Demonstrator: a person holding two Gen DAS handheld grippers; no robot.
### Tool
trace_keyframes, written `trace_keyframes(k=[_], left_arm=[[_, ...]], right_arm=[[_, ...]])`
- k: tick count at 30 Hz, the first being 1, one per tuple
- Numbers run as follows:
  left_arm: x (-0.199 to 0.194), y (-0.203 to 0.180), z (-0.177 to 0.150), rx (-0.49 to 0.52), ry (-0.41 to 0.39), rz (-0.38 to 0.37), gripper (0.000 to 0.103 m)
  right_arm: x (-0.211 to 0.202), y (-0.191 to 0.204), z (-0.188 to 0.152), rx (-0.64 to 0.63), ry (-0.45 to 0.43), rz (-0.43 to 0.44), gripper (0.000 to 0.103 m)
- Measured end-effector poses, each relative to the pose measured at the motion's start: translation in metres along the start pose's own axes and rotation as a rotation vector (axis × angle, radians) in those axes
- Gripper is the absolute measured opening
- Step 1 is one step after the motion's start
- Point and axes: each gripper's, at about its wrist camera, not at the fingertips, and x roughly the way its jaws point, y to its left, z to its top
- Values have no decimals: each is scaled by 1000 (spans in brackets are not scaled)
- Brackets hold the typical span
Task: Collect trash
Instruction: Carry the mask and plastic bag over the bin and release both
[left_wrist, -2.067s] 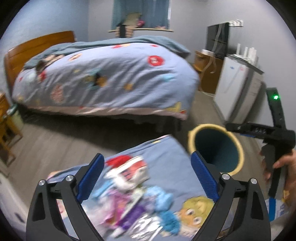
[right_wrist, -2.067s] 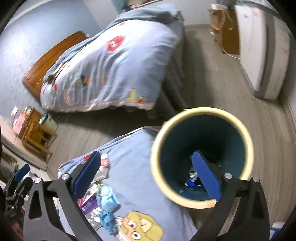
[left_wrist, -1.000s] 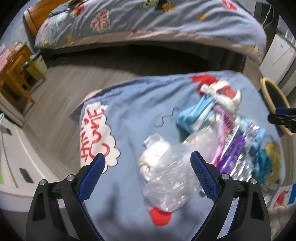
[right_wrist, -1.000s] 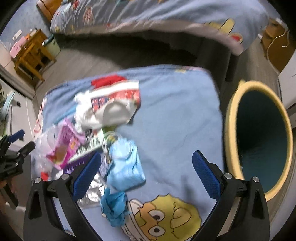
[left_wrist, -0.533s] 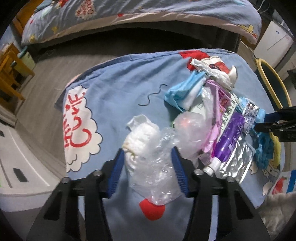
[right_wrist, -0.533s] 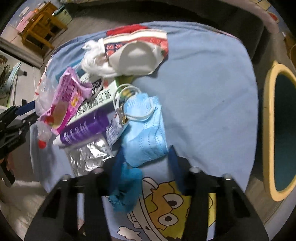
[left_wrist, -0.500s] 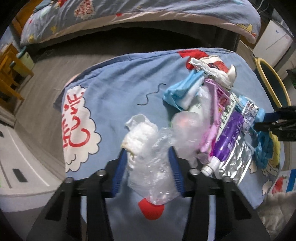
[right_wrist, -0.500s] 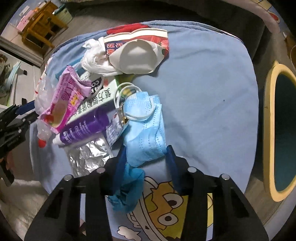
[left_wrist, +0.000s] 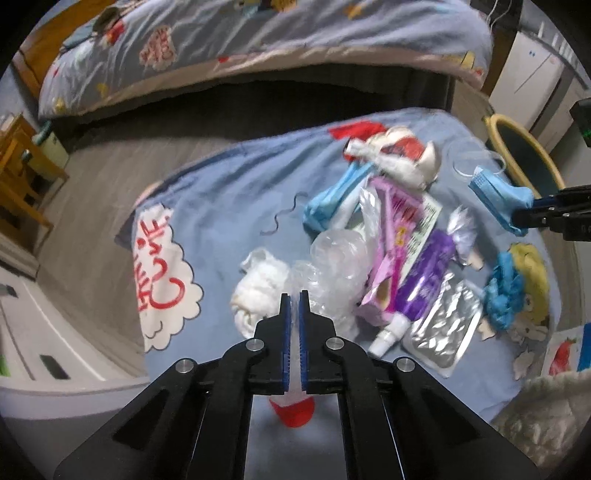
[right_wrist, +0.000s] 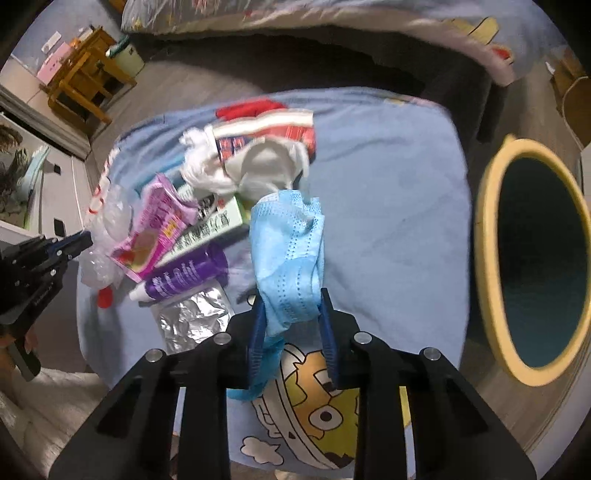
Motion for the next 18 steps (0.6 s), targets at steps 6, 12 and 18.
trace_keyframes(k=[6, 12, 18], left_arm=[[-47, -3, 6, -40, -125, -34, 4], [-88, -13, 24, -37, -254, -70, 5], [-106, -23, 28, -37, -330, -86, 4]], right_arm=[[-40, -4, -3, 41, -105, 1, 26], [-71, -8, -8, 52, -191, 5, 26], [-89, -19, -15, 86, -242, 16, 27]])
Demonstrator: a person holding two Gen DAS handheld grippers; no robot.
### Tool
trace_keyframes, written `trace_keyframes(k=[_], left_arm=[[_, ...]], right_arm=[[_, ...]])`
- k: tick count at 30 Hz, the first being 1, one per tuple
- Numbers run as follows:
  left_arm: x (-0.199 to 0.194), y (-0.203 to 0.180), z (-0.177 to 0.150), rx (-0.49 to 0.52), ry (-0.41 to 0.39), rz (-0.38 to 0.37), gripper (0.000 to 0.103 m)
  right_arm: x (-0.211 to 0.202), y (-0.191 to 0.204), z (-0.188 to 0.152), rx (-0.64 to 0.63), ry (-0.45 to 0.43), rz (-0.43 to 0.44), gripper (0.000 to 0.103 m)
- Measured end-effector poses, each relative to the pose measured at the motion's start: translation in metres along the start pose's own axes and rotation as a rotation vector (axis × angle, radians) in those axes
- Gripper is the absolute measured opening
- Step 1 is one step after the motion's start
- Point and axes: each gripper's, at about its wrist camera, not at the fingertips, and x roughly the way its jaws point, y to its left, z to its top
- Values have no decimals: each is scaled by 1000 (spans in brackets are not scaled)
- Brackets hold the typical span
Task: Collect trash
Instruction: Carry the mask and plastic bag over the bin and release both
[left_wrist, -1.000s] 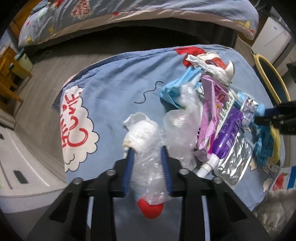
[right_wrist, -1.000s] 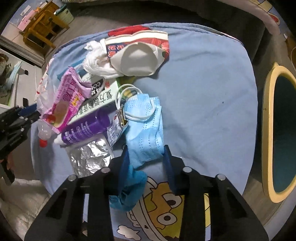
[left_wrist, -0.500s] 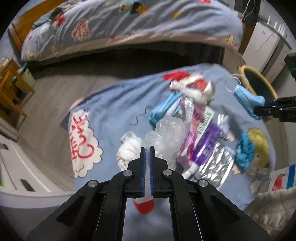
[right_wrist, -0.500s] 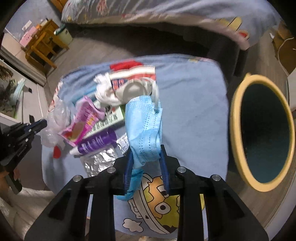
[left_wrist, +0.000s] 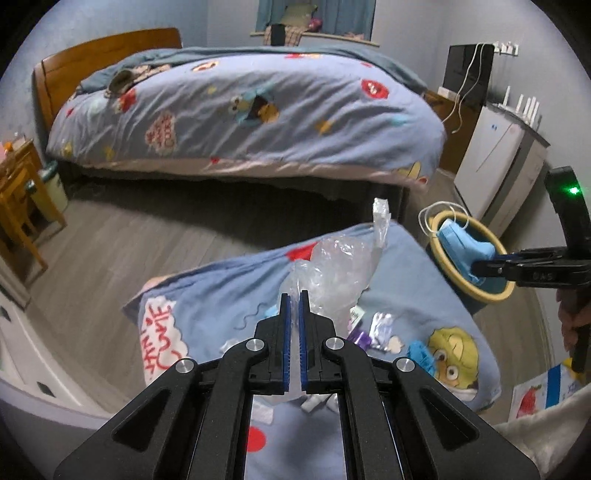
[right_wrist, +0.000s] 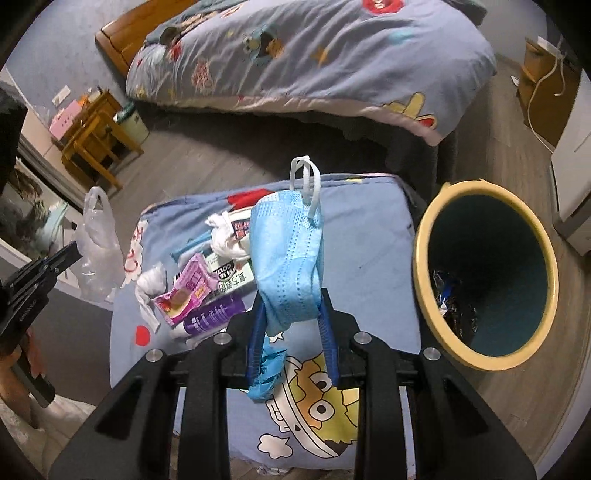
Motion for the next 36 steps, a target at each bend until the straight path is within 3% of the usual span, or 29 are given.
trace_keyframes(k=[14, 26, 36], left_arm=[[27, -54, 15, 65, 17, -64, 5], [61, -85, 12, 80, 88, -76, 5], [96, -114, 21, 128, 119, -95, 5]], right_arm=[[19, -25, -4, -29, 48, -2, 26], [16, -65, 2, 6, 15, -28, 26], [20, -124, 16, 113, -26, -155, 26]])
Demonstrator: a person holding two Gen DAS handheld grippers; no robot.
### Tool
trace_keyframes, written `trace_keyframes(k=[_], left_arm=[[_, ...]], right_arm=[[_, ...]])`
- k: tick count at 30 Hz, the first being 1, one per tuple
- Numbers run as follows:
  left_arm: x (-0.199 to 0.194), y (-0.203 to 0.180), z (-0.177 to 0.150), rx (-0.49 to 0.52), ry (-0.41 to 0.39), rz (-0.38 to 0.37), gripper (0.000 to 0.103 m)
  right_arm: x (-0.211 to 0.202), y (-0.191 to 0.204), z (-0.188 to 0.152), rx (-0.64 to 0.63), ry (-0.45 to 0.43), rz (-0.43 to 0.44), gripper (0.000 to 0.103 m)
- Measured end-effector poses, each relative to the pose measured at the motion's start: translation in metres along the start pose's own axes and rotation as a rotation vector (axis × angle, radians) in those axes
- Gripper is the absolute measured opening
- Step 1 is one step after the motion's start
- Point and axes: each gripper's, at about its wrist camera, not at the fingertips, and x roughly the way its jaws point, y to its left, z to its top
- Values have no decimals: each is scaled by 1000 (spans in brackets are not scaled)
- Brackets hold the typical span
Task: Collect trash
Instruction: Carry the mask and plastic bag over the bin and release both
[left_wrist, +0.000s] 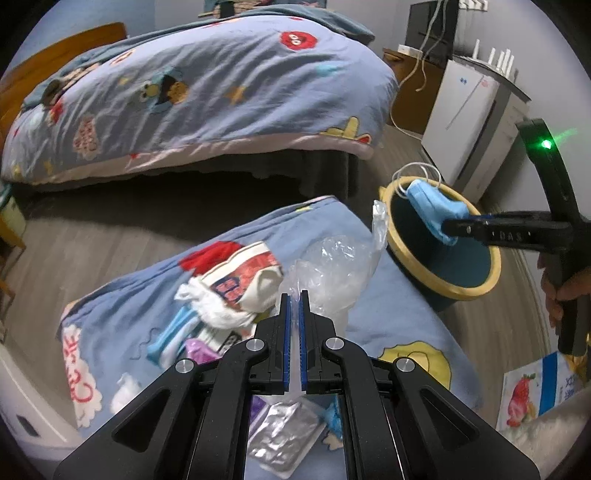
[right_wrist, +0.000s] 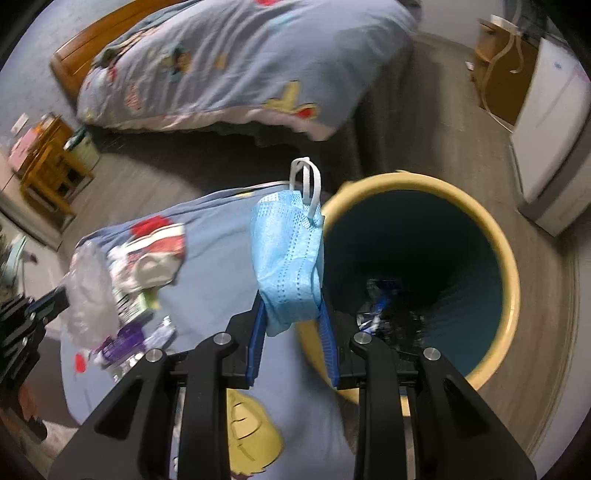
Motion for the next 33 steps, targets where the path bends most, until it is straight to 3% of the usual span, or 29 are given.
trace_keyframes(k=[4, 11, 17, 33], left_arm=[[8, -10, 7, 24, 1, -3, 5], [22, -30, 21, 60, -8, -13, 5], [30, -58, 34, 112, -32, -14, 5], [99, -141, 76, 112, -45, -160, 5]], right_arm=[[6, -23, 4, 38, -10, -73, 26], [16, -61, 5, 106, 6, -119, 26], [23, -88, 5, 191, 17, -123, 27], [27, -142, -11, 401, 26, -99, 29]])
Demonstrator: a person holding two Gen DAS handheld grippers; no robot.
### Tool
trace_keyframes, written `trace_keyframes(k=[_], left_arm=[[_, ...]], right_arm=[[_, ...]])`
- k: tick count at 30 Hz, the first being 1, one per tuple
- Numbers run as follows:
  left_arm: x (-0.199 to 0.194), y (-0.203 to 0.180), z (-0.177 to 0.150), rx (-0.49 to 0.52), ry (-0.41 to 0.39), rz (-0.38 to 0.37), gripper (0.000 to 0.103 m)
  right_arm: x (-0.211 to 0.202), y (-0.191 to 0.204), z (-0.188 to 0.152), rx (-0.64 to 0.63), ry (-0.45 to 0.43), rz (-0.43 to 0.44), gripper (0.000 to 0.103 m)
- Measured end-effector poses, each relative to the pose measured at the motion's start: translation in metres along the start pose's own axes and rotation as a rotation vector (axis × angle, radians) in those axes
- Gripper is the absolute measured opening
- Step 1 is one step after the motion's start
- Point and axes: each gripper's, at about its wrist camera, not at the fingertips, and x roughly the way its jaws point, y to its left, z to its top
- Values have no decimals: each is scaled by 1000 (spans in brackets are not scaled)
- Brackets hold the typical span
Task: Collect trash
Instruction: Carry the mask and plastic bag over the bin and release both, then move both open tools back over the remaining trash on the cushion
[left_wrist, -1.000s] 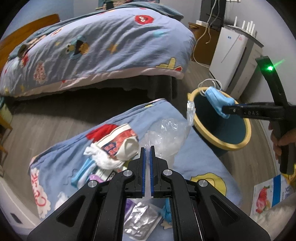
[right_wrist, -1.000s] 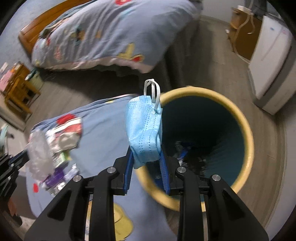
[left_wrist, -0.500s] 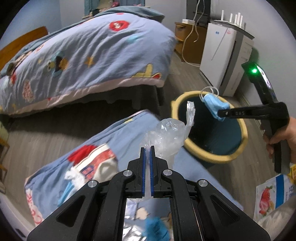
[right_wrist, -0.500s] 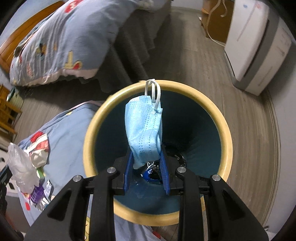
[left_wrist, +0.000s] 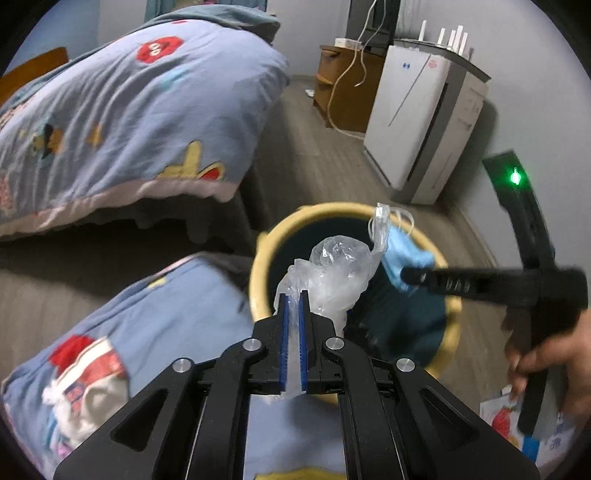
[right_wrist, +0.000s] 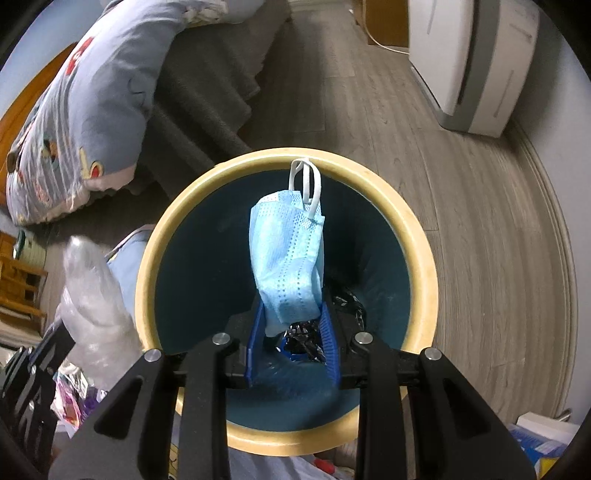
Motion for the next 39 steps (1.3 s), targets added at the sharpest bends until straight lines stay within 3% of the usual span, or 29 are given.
trace_keyframes(k=[3, 5, 7, 11, 14, 15, 17, 29, 39], left_arm=[[5, -5, 8, -2, -2, -16, 15], [5, -6, 9, -6, -6, -17, 31], [3, -6, 9, 2, -18, -11, 43], [-3, -5, 6, 27, -28, 22, 60], [-12, -1, 1, 25, -41, 49, 78], [-15, 1, -2, 21, -46, 57, 80], [-24, 6, -6, 12, -52, 74, 88], [-119, 49, -35, -14, -90, 179, 91], [-239, 125, -87, -153, -143, 319, 93]], right_arm=[[0, -1, -1, 6, 1, -9, 36], [-1, 0, 0, 6, -5, -16, 43], [-4, 0, -1, 4, -9, -29, 55], [-9, -2, -2, 5, -19, -42, 65], [-16, 0, -5, 2, -41, -57, 86], [-18, 1, -5, -4, -50, -67, 93], [-25, 6, -7, -21, -73, -94, 97], [-57, 41, -18, -90, -148, -126, 97], [-108, 115, -35, -206, -259, -109, 97]])
